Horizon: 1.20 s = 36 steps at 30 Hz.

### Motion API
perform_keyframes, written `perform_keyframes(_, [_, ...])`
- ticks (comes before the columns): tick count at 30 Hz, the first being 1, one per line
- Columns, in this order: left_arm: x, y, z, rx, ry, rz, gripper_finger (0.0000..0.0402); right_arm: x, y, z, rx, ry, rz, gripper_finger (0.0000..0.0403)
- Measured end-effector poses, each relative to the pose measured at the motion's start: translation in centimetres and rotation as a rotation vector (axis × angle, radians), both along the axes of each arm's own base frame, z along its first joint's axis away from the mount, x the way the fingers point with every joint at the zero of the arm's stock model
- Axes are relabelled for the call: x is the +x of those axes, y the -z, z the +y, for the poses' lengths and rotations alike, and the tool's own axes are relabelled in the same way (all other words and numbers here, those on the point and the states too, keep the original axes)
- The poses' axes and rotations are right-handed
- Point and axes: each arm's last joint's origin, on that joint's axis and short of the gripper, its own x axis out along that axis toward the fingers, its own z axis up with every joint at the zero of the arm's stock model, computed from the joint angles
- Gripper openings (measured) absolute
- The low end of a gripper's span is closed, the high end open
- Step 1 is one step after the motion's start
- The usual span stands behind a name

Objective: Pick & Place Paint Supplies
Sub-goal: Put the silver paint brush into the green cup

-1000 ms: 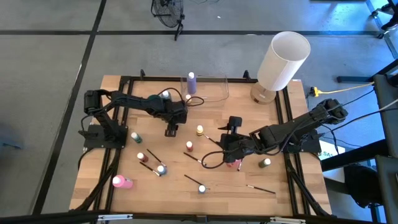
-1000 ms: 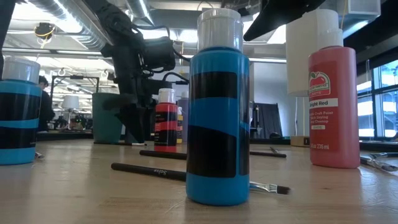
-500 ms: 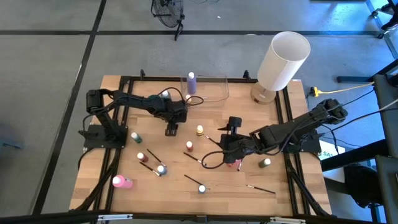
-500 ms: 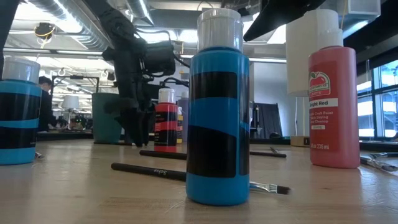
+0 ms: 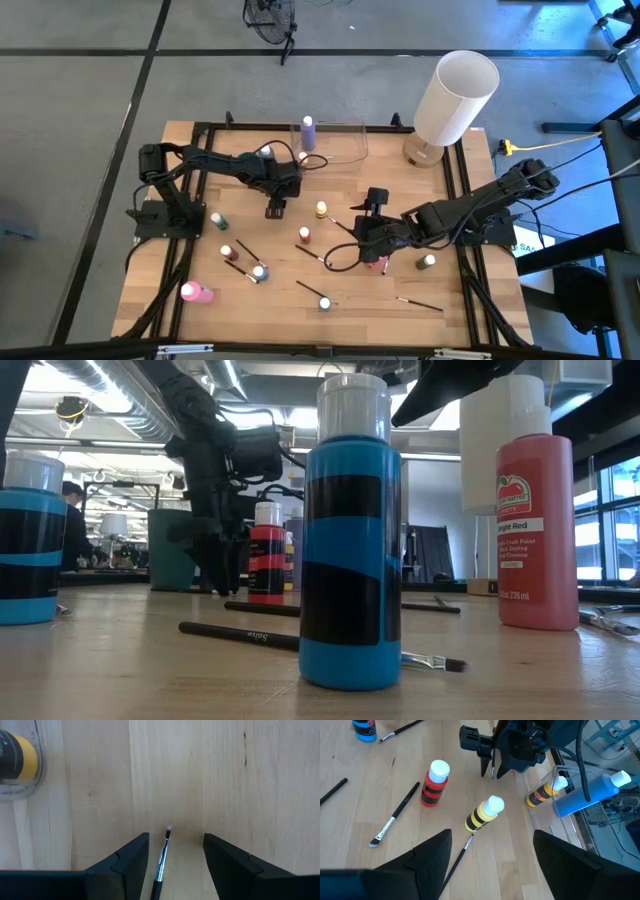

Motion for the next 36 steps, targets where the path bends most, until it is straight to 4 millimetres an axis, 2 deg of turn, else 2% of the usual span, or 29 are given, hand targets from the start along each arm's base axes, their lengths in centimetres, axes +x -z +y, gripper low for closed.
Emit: perform_keyframes(36, [-0.14,0.15,0.25,-0.054,-0.037,-0.009,0.0187,0.00,0.00,0.01,0.002,-0.001,0.001,0.0284])
